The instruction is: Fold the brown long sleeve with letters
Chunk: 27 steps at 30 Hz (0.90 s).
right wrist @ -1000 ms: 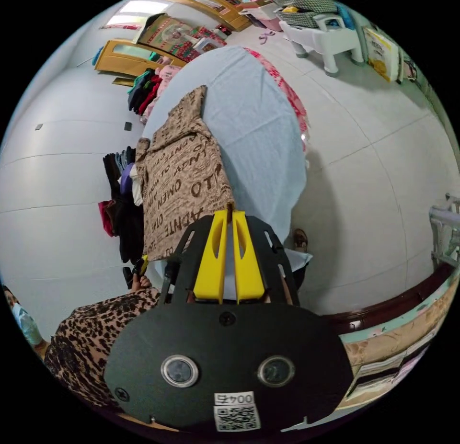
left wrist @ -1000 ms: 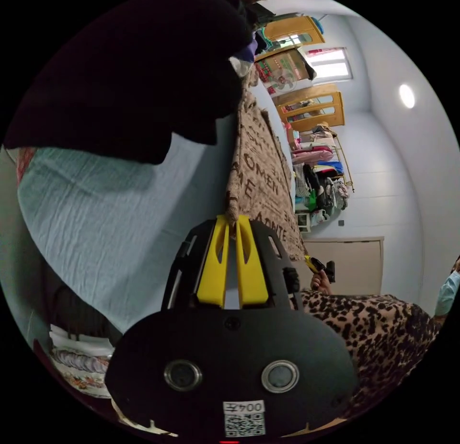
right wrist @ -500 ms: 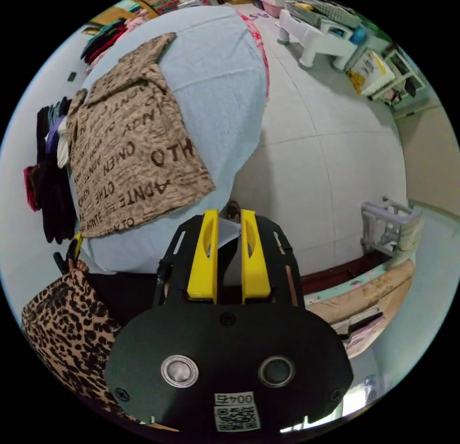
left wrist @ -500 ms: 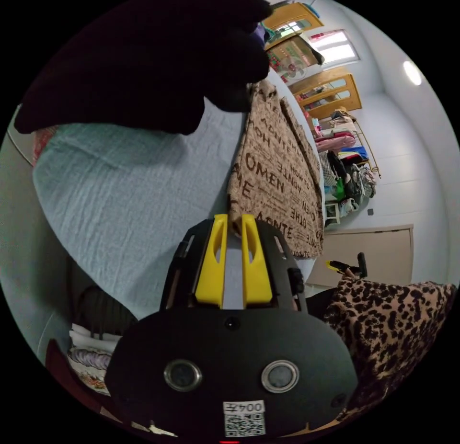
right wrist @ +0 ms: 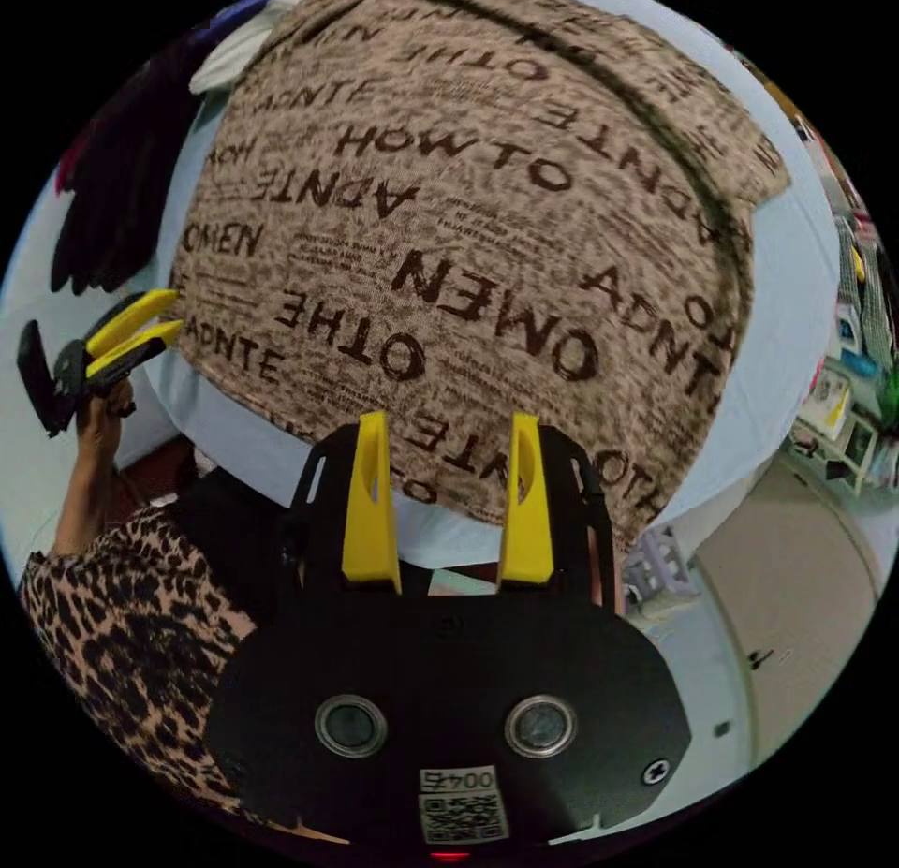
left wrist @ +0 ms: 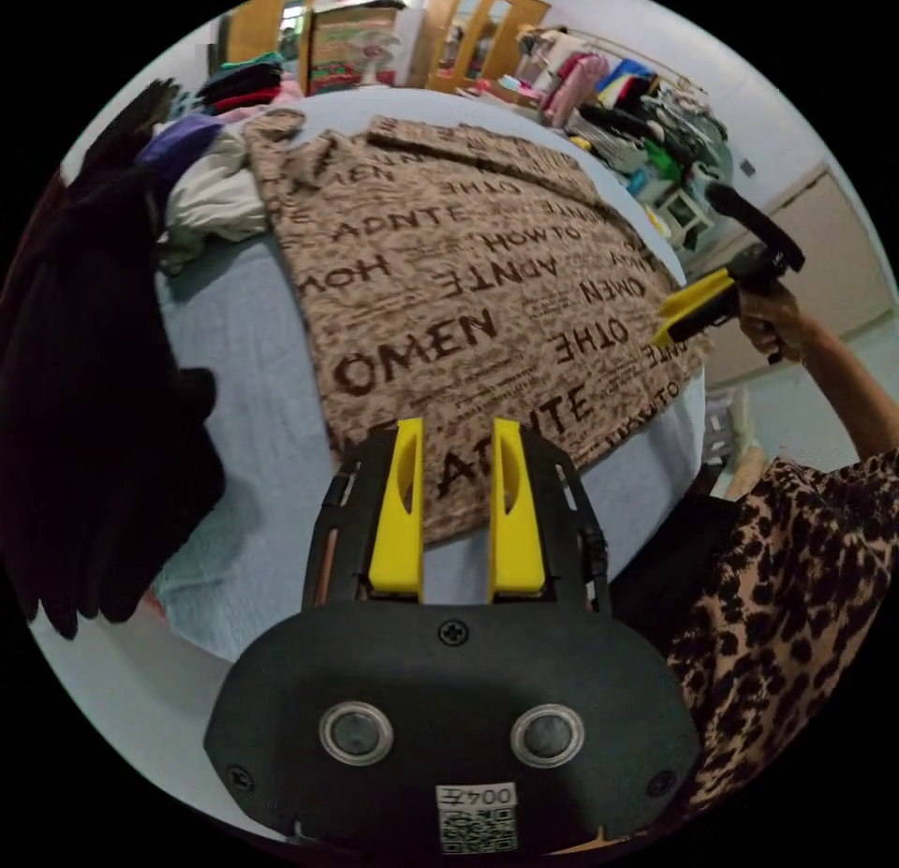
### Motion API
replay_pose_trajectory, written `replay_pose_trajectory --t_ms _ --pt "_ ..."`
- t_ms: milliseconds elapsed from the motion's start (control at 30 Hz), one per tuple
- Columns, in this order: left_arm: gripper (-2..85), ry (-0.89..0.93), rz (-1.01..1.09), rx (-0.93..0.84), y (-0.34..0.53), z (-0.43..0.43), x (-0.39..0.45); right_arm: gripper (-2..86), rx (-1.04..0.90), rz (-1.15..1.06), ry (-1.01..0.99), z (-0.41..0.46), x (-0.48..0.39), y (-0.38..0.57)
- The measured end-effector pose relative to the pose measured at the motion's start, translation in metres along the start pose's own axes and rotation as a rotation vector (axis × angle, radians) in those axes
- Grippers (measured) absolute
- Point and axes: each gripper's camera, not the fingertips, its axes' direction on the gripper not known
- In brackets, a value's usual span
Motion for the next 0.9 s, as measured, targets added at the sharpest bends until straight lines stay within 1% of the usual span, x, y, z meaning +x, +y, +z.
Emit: replay_pose_trajectory --t_ms 67,133,167,233,400,500,600,667,733,800,900 --pt "9.7 0.005 0.042 -0.087 -0.021 0.032 0.026 11.3 -0.090 -0.045 0.063 0.001 -0.014 -0.026" --pt "9.3 -0.016 0.048 -0.150 -0.032 0.054 0.041 9.7 -0.117 -0.059 0.131 -0.006 -0.019 -0.036" --pt "9.2 -0.055 0.049 -0.124 -0.037 0.057 0.050 9.4 -0.143 -0.084 0.143 -0.013 -0.022 -0.040" --pt "9.0 -0.079 0.040 -0.159 -0.046 0.068 0.060 9.2 -0.163 -0.111 0.155 -0.022 -0.025 -0.044" --pt "7.7 -0.123 -0.086 -0.190 -0.065 0.088 0.073 8.0 -0.199 -0.239 0.183 -0.047 -0.028 -0.049" --pt "5.9 -0.134 -0.212 -0.212 -0.077 0.099 0.073 6.3 -0.190 -0.330 0.184 -0.063 -0.021 -0.049" --pt "3.7 -0.106 -0.318 -0.235 -0.087 0.109 0.065 5.6 -0.210 -0.414 0.147 -0.079 -0.013 -0.054" --pt "2.7 -0.044 -0.428 -0.237 -0.090 0.116 0.054 5.0 -0.216 -0.506 0.132 -0.090 -0.010 -0.055" --pt "2.2 -0.015 -0.483 -0.238 -0.092 0.122 0.049 4.7 -0.226 -0.535 0.114 -0.097 -0.007 -0.057" --pt "1.9 -0.017 -0.516 -0.239 -0.094 0.127 0.050 4.4 -0.223 -0.594 0.138 -0.104 -0.010 -0.055" --pt "1.7 -0.067 -0.543 -0.263 -0.104 0.135 0.057 4.0 -0.228 -0.673 0.196 -0.112 -0.019 -0.051"
